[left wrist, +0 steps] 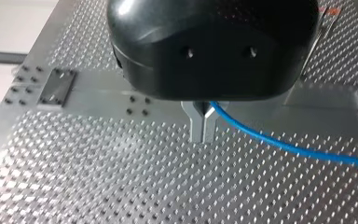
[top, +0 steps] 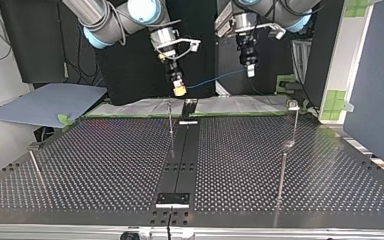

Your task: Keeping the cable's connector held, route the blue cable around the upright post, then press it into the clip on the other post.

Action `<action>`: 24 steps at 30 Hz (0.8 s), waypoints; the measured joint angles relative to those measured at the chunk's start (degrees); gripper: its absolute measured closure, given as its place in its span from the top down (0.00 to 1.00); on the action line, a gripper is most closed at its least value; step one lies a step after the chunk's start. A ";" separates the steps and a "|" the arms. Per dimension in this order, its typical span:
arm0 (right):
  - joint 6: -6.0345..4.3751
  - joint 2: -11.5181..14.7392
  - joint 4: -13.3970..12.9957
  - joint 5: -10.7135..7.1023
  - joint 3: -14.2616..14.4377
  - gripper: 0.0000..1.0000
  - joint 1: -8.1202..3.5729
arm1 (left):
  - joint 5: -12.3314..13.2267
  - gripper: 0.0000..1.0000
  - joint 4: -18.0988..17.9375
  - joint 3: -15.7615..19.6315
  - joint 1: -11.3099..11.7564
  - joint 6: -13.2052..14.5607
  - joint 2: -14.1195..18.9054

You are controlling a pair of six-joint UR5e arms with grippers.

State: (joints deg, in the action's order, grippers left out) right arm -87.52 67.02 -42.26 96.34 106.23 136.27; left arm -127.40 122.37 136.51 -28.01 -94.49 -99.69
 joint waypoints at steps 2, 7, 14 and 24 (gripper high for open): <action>-0.14 0.90 0.98 -0.81 -0.99 0.00 0.10 | 0.65 0.00 1.14 -0.02 1.12 -0.03 1.18; 0.01 1.72 3.46 -3.19 -3.48 0.00 0.19 | 1.69 0.00 3.93 -1.00 3.85 -0.30 3.94; -0.19 1.83 5.52 -5.39 -7.38 0.00 0.03 | 1.51 0.00 7.96 -4.71 7.13 -0.89 7.99; -0.22 1.95 9.03 -6.13 -12.43 0.00 -0.06 | 1.14 0.00 13.29 -10.03 8.58 -0.76 13.32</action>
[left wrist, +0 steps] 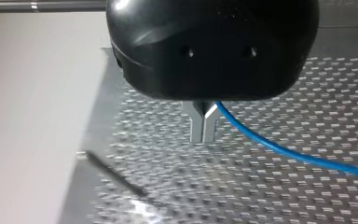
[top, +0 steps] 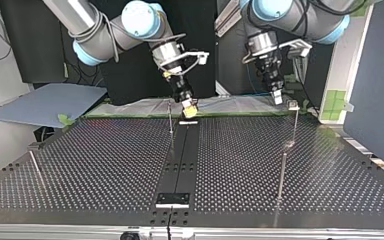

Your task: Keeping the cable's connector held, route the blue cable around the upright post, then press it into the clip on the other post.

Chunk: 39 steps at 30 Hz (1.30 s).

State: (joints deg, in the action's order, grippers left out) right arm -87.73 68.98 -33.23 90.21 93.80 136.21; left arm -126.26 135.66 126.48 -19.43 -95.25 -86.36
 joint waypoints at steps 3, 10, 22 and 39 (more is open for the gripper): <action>0.00 0.10 1.29 -0.08 -1.58 0.00 0.01 | 0.00 0.00 1.82 -1.81 0.28 0.04 1.81; -0.42 0.24 3.23 -0.16 -5.29 0.00 -0.23 | 0.56 0.00 5.76 -5.78 0.83 0.10 5.06; -2.47 0.32 6.70 -1.41 -11.38 0.00 -0.76 | 2.42 0.00 12.56 -12.56 2.12 0.14 5.65; -6.20 0.25 7.67 -3.99 -21.02 0.00 -1.40 | 6.72 0.00 21.05 -22.48 7.07 -0.61 2.53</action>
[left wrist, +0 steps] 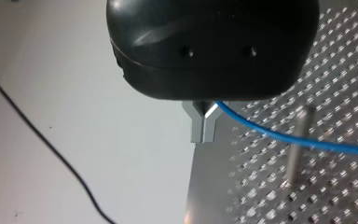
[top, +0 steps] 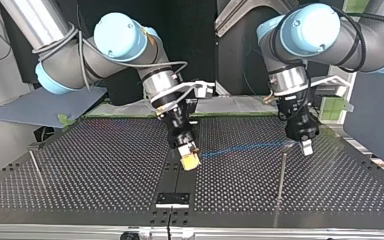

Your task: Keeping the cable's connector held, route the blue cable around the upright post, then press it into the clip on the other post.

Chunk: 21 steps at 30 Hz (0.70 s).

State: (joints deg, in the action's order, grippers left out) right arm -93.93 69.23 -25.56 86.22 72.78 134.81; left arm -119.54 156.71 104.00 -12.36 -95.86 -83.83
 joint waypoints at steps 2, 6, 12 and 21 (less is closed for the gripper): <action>-0.17 -0.04 0.03 -0.15 -1.07 0.00 -0.11 | 0.97 0.00 0.19 -1.07 1.10 -0.47 -0.43; -0.41 -0.42 0.09 -0.68 -3.09 0.00 -0.41 | 3.03 0.00 0.07 -1.96 3.25 -1.52 -0.78; -0.55 -1.83 0.52 -1.06 -5.17 0.00 -0.89 | 6.06 0.00 -1.52 -2.82 6.40 -1.95 -1.81; -0.57 -4.08 0.64 -1.40 -6.63 0.00 -1.53 | 8.93 0.00 -1.68 -5.47 10.42 -1.94 -5.46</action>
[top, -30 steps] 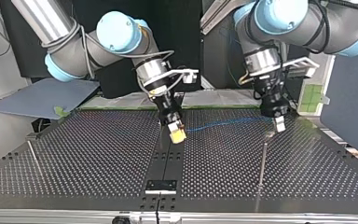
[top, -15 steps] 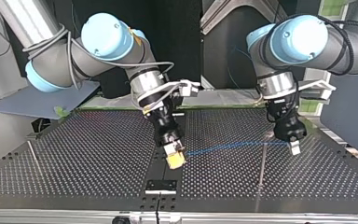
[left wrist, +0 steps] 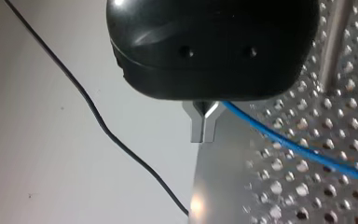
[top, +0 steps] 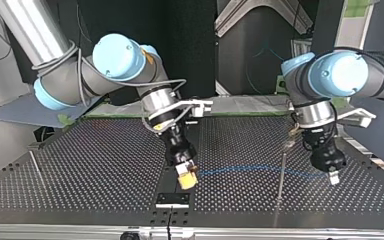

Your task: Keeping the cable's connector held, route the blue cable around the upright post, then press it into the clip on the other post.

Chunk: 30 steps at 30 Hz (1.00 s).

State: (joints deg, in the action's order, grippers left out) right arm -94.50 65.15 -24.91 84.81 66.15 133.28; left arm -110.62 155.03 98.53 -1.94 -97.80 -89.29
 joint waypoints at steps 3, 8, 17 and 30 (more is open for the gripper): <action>0.00 -1.25 -0.03 -0.12 -0.62 0.00 -0.16 | 0.15 0.00 0.04 -0.22 0.41 0.37 -0.82; 0.00 -3.33 -0.09 -0.26 -1.47 0.00 -0.64 | 0.89 0.00 0.01 -0.27 0.65 1.52 -2.04; 0.00 -4.82 -0.40 -0.72 -1.77 0.00 -1.35 | 4.11 0.00 -0.70 -0.90 0.69 2.70 -5.80; 0.55 -7.40 -0.84 -2.02 -1.80 0.00 -2.04 | 4.91 0.00 -1.38 -2.11 2.29 3.50 -11.19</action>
State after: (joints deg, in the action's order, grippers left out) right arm -93.95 57.75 -25.75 82.79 64.35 131.24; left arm -105.71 153.65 96.41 0.35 -94.30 -100.48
